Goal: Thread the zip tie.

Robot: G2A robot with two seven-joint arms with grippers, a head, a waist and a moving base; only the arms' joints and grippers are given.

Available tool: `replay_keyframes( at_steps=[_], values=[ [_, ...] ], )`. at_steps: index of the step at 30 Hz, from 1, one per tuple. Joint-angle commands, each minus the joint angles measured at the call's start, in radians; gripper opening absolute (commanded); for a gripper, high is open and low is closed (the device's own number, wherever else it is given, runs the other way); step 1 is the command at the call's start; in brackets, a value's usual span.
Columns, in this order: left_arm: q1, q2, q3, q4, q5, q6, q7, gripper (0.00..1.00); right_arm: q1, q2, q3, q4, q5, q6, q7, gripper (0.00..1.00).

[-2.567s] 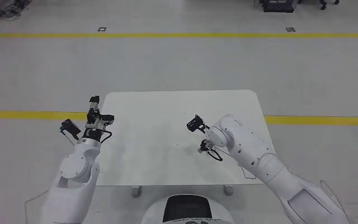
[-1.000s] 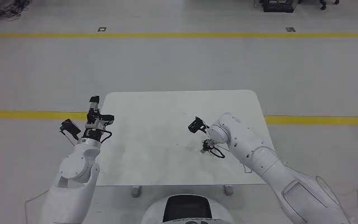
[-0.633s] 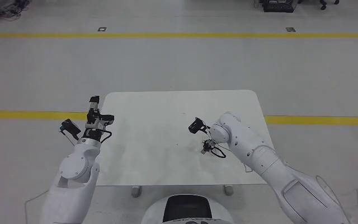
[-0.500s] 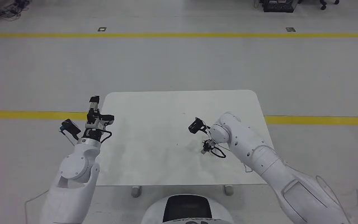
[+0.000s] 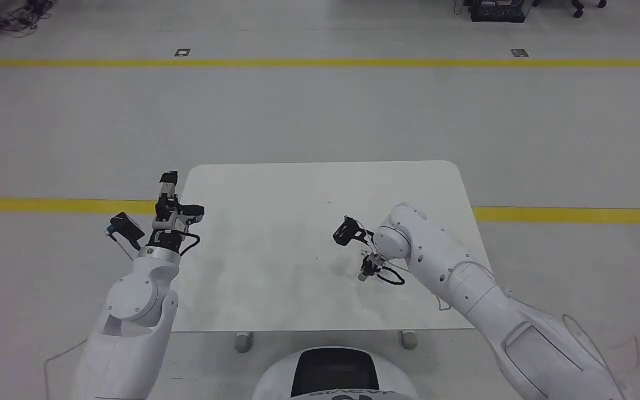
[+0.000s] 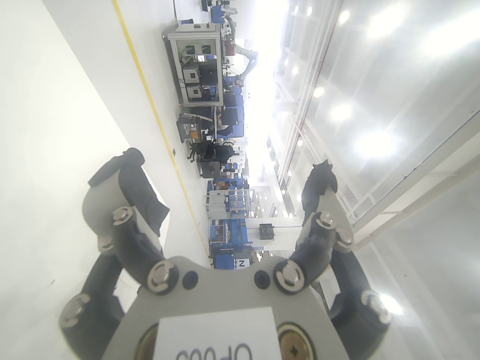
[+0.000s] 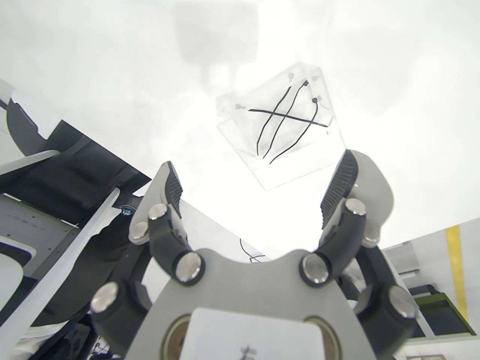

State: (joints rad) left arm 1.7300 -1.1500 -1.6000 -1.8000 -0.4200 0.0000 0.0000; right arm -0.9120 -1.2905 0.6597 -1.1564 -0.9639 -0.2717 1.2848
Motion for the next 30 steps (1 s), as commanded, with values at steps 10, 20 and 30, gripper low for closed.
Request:
replay_keyframes(
  at_steps=[10, 20, 30],
  values=[
    [0.0, 0.0, 0.0, 0.0, 0.0, 0.0, 0.0, 1.0, 0.0, 0.0, 0.0, 0.0, 0.0, 0.0, 0.0, 1.0],
    [0.0, 0.0, 0.0, 0.0, 0.0, 0.0, 0.0, 1.0, 0.0, 0.0, 0.0, 0.0, 0.0, 0.0, 0.0, 1.0],
    [0.0, 0.0, 0.0, 0.0, 0.0, 0.0, 0.0, 1.0, -0.007, 0.001, 0.002, -0.001, -0.006, 0.015, -0.021, 1.0]
  ],
)
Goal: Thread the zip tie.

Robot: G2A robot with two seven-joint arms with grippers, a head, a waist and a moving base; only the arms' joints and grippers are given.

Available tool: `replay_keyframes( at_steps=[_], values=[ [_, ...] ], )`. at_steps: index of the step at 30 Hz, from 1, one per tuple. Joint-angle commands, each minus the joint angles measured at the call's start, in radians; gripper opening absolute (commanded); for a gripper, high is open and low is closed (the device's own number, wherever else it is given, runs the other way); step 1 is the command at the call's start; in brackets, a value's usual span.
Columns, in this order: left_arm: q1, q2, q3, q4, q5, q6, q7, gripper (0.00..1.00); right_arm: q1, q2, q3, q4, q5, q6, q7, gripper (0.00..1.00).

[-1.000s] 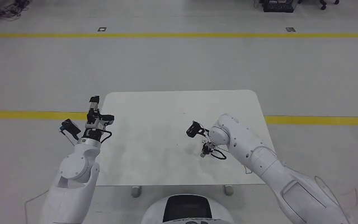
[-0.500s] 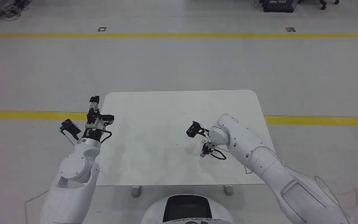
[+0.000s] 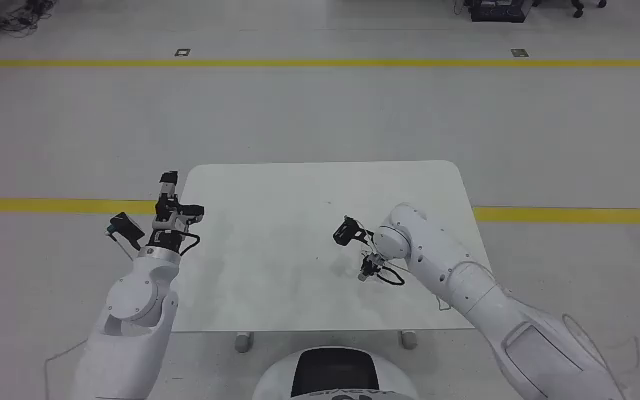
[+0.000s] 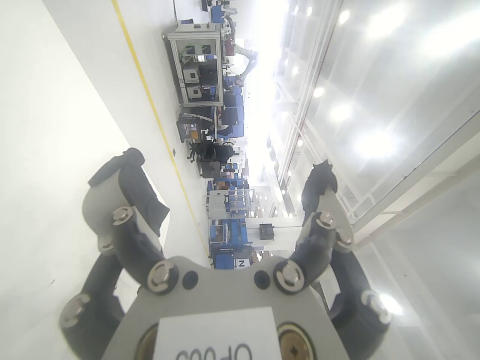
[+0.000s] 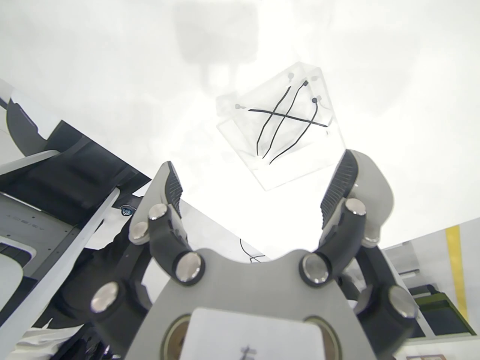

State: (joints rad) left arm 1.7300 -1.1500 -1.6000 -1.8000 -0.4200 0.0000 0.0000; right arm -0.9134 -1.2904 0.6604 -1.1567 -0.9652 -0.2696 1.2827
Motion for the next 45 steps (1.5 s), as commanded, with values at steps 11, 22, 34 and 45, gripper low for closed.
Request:
replay_keyframes(
  at_steps=[11, 22, 34, 45],
  values=[
    [0.0, 0.0, 0.0, 0.0, 0.0, 0.0, 0.0, 1.0, -0.031, -0.002, 0.008, -0.078, -0.018, 0.138, 0.028, 1.0],
    [0.0, 0.0, 0.0, 0.0, 0.0, 0.0, 0.0, 1.0, -0.033, -0.004, 0.022, -0.078, -0.001, 0.194, 0.071, 1.0],
    [0.0, 0.0, 0.0, 0.0, 0.0, 0.0, 0.0, 1.0, -0.037, -0.007, 0.019, -0.04, 0.007, 0.159, 0.02, 1.0],
    [0.0, 0.0, 0.0, 0.0, 0.0, 0.0, 0.0, 1.0, -0.049, -0.005, 0.03, -0.026, 0.009, 0.171, -0.001, 1.0]
  ],
)
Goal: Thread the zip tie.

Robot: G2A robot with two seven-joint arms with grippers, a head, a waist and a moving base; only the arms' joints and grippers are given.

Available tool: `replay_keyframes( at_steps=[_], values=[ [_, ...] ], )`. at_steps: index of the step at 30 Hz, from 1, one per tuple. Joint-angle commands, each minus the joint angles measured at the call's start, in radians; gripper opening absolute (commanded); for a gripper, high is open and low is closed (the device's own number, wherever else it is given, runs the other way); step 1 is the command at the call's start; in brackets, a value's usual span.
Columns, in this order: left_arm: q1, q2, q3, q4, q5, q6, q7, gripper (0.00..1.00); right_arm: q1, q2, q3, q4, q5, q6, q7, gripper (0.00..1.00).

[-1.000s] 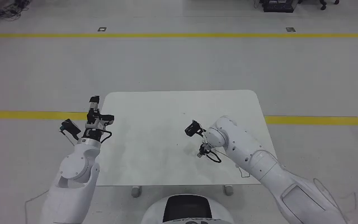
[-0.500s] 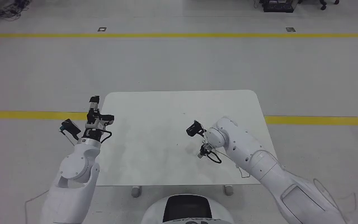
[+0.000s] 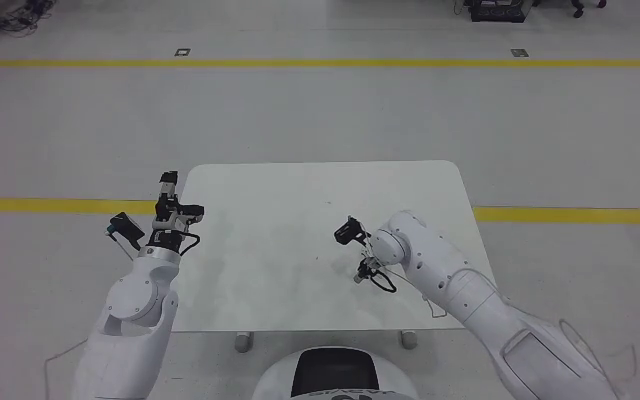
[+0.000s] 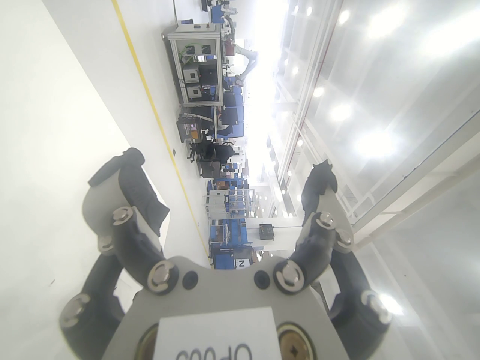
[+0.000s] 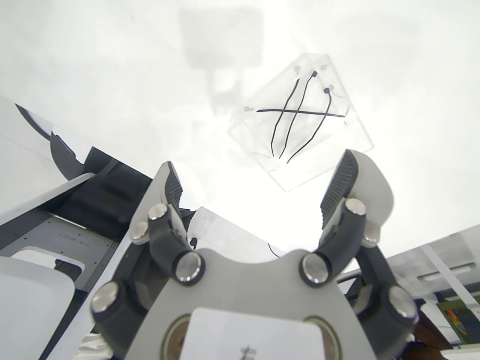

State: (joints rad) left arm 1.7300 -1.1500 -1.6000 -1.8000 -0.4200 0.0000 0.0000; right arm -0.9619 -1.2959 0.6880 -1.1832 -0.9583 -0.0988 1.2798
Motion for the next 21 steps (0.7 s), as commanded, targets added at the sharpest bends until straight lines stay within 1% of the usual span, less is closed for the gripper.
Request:
replay_keyframes(
  at_steps=[1, 9, 11, 12, 14, 17, 21],
  values=[
    [0.0, 0.0, 0.0, 0.0, 0.0, 0.0, 0.0, 1.0, 0.0, 0.001, 0.006, 0.002, 0.004, 0.002, 0.006, 1.0],
    [0.0, 0.0, 0.0, 0.0, 0.0, 0.0, 0.0, 1.0, -0.009, 0.007, 0.018, -0.019, -0.022, -0.001, 0.011, 1.0],
    [0.0, 0.0, 0.0, 0.0, 0.0, 0.0, 0.0, 1.0, -0.014, 0.01, 0.024, -0.026, -0.027, 0.0, 0.011, 0.85],
    [0.0, 0.0, 0.0, 0.0, 0.0, 0.0, 0.0, 1.0, -0.016, 0.011, 0.027, -0.029, -0.029, 0.0, 0.011, 0.71],
    [0.0, 0.0, 0.0, 0.0, 0.0, 0.0, 0.0, 1.0, -0.021, 0.013, 0.033, -0.035, -0.032, 0.0, 0.006, 0.49],
    [0.0, 0.0, 0.0, 0.0, 0.0, 0.0, 0.0, 1.0, -0.029, 0.017, 0.041, -0.043, -0.037, -0.001, -0.001, 0.44],
    [0.0, 0.0, 0.0, 0.0, 0.0, 0.0, 0.0, 1.0, -0.036, 0.018, 0.045, -0.046, -0.043, -0.007, -0.012, 0.41]
  ],
)
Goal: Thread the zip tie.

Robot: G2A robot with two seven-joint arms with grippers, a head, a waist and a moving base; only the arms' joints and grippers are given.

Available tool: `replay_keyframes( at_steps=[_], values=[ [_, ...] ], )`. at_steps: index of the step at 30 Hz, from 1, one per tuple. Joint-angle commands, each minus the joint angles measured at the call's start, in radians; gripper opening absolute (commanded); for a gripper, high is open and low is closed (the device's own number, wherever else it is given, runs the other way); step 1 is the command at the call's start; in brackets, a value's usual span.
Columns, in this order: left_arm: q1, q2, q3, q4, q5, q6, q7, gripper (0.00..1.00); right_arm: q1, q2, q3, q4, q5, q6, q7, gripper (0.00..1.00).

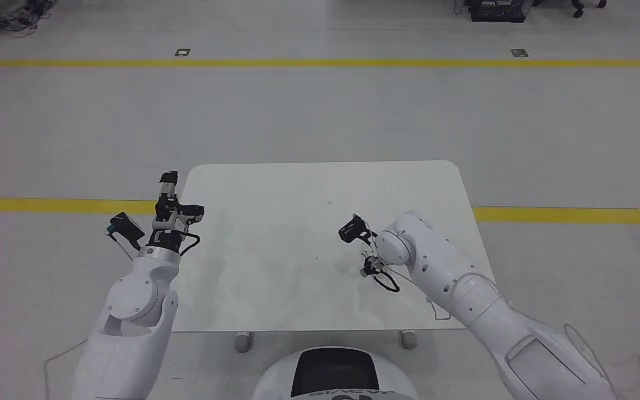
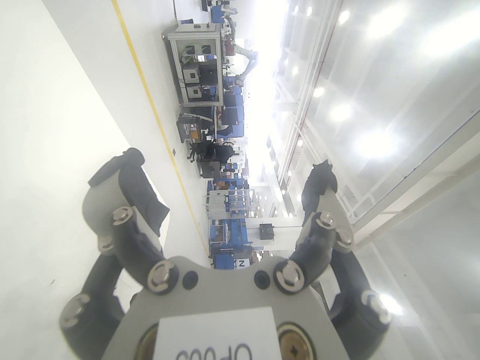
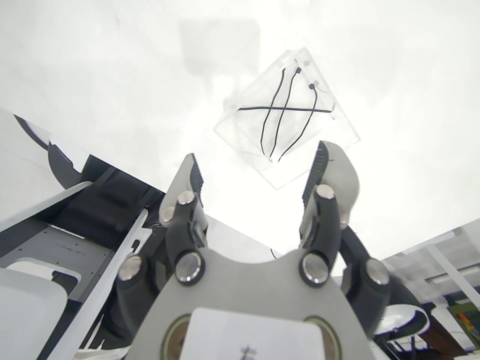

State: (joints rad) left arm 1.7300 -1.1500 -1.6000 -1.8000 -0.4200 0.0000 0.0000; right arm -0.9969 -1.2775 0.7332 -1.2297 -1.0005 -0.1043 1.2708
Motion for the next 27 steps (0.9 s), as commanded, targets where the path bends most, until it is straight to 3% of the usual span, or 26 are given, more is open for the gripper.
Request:
replay_keyframes(
  at_steps=[1, 12, 27],
  values=[
    [0.0, 0.0, 0.0, 0.0, 0.0, 0.0, 0.0, 1.0, -0.001, 0.0, 0.0, 0.003, -0.002, -0.003, -0.006, 0.41],
    [0.0, 0.0, 0.0, 0.0, 0.0, 0.0, 0.0, 1.0, 0.005, -0.007, -0.005, 0.034, -0.024, -0.01, -0.06, 0.41],
    [0.0, 0.0, 0.0, 0.0, 0.0, 0.0, 0.0, 1.0, 0.03, -0.028, -0.024, 0.114, -0.012, -0.02, -0.098, 0.29]
  ],
)
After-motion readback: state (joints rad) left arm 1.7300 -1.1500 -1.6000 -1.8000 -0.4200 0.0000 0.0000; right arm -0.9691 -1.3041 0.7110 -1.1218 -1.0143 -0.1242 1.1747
